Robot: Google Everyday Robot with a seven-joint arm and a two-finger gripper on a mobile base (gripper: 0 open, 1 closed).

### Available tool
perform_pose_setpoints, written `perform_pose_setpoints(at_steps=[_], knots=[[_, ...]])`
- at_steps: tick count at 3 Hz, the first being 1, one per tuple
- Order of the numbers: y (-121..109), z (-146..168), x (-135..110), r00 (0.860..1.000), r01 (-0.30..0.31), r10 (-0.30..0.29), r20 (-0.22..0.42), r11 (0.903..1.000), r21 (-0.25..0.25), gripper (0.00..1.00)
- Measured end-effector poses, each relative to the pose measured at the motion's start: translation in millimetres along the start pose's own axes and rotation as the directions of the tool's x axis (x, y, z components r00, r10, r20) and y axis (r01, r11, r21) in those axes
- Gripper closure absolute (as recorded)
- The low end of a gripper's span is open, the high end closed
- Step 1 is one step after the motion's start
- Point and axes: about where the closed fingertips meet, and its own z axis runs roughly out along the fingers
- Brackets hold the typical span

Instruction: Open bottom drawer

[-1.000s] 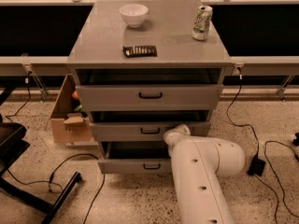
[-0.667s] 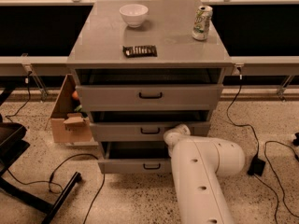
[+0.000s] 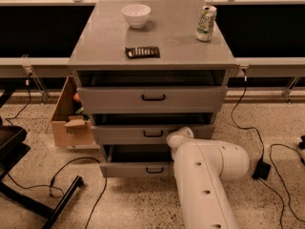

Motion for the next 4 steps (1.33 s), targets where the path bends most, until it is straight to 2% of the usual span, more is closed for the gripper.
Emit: perform_pose_setpoints(at_steps=[1, 2, 3, 4], knots=[[3.9, 2.9, -0.3, 1.000, 0.004, -0.004, 0.003, 1.0000, -0.004, 0.00], [35.5, 15.8, 8.3, 1.000, 0.005, -0.005, -0.016, 0.9992, -0.041, 0.18], [76.3, 21.0, 27.9, 0.999, -0.026, 0.024, -0.038, 0.9972, -0.071, 0.42], [77.3, 19.8, 28.0, 0.999, -0.027, 0.024, -0.039, 0.9971, -0.071, 0.72]])
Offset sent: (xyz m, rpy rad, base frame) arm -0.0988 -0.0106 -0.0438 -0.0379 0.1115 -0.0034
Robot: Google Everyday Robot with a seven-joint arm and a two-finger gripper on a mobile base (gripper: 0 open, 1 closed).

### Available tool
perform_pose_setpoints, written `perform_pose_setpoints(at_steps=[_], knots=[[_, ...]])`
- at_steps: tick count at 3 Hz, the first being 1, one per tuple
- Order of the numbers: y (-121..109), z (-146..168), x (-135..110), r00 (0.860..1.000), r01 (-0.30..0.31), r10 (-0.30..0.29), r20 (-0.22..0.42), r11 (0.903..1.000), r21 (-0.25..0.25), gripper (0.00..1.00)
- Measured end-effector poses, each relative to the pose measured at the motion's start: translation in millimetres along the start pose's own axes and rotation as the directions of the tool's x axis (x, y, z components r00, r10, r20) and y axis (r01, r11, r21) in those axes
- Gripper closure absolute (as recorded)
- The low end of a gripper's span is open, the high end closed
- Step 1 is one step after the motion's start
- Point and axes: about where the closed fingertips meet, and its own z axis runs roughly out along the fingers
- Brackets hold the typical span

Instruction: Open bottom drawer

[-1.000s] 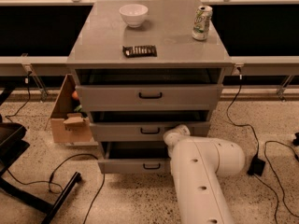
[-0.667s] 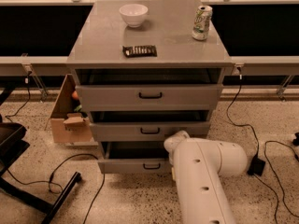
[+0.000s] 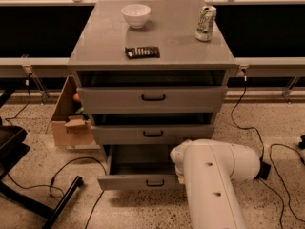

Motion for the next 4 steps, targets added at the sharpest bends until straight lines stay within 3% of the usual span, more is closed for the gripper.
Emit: perform_pose_setpoints(at_steps=[1, 3, 4], knots=[[28.7, -4.3, 11.1, 1.000, -0.016, 0.016, -0.023, 0.9998, -0.009, 0.95], [39.5, -4.3, 15.7, 0.999, -0.031, 0.030, -0.031, 0.9995, -0.009, 1.00], [36.1, -9.8, 21.2, 0.998, -0.054, 0.055, -0.007, 0.9983, 0.020, 1.00]])
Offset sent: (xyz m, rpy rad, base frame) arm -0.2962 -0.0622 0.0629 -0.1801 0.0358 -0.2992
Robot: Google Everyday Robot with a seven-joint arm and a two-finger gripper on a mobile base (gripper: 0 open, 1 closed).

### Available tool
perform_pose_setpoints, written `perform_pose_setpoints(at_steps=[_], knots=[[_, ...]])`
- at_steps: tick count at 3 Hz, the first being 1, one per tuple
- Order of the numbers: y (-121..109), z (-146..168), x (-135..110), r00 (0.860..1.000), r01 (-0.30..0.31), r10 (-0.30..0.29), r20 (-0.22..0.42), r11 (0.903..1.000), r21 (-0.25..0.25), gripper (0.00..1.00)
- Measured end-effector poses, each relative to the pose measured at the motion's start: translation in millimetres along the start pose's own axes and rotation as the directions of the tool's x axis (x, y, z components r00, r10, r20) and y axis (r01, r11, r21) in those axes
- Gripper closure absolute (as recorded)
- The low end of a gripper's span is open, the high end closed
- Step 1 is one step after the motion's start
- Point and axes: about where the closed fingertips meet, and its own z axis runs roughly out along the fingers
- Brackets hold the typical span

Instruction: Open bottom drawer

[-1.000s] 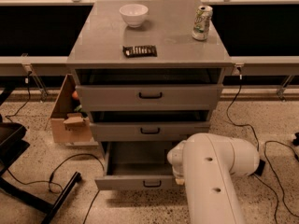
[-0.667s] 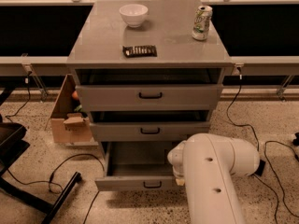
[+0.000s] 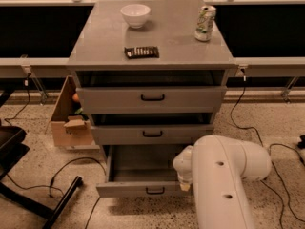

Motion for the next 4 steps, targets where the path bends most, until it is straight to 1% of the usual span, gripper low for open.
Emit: perform_pose_setpoints(at_steps=[3, 4], knots=[[16.9, -2.3, 7.7, 0.999, -0.025, 0.025, -0.020, 0.9997, 0.002, 1.00], [14.2, -6.7, 10.1, 0.999, -0.037, 0.037, -0.006, 0.9991, 0.018, 1.00]])
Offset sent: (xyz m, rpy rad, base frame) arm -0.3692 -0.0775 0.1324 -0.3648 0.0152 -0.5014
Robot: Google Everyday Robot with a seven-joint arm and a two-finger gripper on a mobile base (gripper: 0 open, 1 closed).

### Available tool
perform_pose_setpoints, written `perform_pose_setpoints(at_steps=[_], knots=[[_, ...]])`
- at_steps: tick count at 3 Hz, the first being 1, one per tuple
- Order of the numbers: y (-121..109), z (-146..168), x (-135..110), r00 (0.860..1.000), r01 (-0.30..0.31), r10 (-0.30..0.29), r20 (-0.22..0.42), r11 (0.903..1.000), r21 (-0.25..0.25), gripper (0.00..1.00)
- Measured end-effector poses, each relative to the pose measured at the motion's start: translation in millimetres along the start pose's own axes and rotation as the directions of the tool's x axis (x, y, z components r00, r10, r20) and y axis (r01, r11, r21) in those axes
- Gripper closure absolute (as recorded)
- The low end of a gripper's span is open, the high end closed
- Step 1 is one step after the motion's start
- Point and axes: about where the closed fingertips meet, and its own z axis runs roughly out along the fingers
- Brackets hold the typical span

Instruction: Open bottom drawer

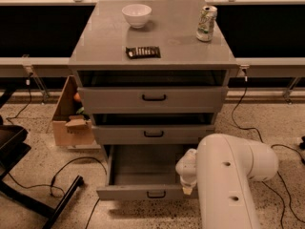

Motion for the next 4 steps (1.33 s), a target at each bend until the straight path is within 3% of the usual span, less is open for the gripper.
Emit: perform_pose_setpoints(at_steps=[2, 4], knots=[[8.2, -2.7, 4.8, 1.000, -0.012, 0.012, -0.011, 0.9999, 0.001, 1.00], [38.4, -12.9, 21.5, 0.997, -0.058, 0.058, -0.049, 0.9983, 0.000, 0.99]])
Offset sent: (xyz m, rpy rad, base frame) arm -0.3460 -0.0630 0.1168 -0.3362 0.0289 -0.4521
